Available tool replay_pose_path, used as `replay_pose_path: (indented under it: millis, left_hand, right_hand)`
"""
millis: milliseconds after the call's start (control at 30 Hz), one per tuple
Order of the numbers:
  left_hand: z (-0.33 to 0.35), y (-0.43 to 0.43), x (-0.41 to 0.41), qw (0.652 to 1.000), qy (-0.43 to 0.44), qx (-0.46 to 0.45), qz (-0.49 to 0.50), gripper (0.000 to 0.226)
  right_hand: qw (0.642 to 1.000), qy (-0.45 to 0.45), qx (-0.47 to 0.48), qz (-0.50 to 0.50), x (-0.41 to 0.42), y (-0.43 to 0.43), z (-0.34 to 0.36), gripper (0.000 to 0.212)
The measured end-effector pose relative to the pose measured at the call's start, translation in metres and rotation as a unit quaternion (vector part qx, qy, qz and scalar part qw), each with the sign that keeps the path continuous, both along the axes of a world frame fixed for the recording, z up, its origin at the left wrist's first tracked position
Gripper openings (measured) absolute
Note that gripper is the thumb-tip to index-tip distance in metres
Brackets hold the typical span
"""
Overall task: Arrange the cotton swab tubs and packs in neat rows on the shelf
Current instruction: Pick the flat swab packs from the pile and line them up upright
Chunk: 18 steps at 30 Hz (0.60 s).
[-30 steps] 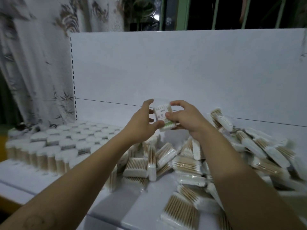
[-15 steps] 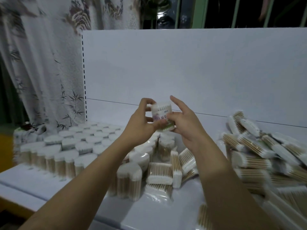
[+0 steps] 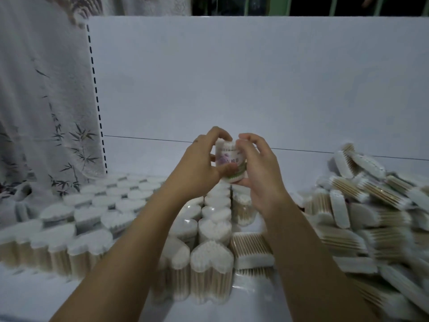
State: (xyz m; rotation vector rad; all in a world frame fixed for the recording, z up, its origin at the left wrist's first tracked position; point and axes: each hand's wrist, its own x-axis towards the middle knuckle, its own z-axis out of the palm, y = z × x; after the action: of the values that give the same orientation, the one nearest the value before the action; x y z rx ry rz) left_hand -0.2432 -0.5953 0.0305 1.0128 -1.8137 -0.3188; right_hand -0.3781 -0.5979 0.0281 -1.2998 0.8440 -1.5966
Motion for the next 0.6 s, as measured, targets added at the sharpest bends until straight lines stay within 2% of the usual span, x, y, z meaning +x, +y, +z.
replay_pose_path:
  millis: [67, 133, 200, 267, 333, 467, 533, 600]
  left_hand:
    - [0.007, 0.0, 0.006, 0.997, -0.066, 0.027, -0.004, 0.041]
    - [0.011, 0.002, 0.011, 0.989, -0.138, 0.048, 0.0, 0.055]
    - [0.012, 0.001, 0.014, 0.98, -0.19, 0.067, 0.001, 0.075]
    - [0.011, 0.001, 0.016, 0.971, -0.221, 0.09, 0.006, 0.083]
    - [0.011, -0.001, 0.02, 0.954, -0.279, 0.104, 0.023, 0.078]
    - [0.006, -0.004, 0.015, 0.882, -0.443, 0.156, 0.043, 0.057]
    - [0.0, -0.006, 0.006, 0.849, -0.496, 0.175, 0.048, 0.055]
    - [-0.006, -0.009, -0.002, 0.828, -0.526, 0.189, 0.045, 0.055]
  right_hand:
    - [1.0, 0.014, -0.003, -0.014, -0.003, -0.005, -0.006, 0.016]
    - [0.998, 0.048, -0.019, -0.024, -0.007, -0.007, -0.009, 0.016]
    - [0.994, 0.098, -0.026, -0.042, -0.014, -0.007, -0.012, 0.025]
    - [0.985, 0.15, -0.022, -0.085, -0.023, -0.008, -0.017, 0.039]
    - [0.972, 0.187, -0.029, -0.14, -0.031, -0.011, -0.024, 0.044]
    - [0.932, 0.29, -0.042, -0.211, -0.033, -0.023, -0.044, 0.041]
    - [0.9, 0.363, -0.019, -0.241, -0.032, -0.029, -0.052, 0.044]
    - [0.892, 0.387, 0.017, -0.235, -0.033, -0.028, -0.053, 0.047]
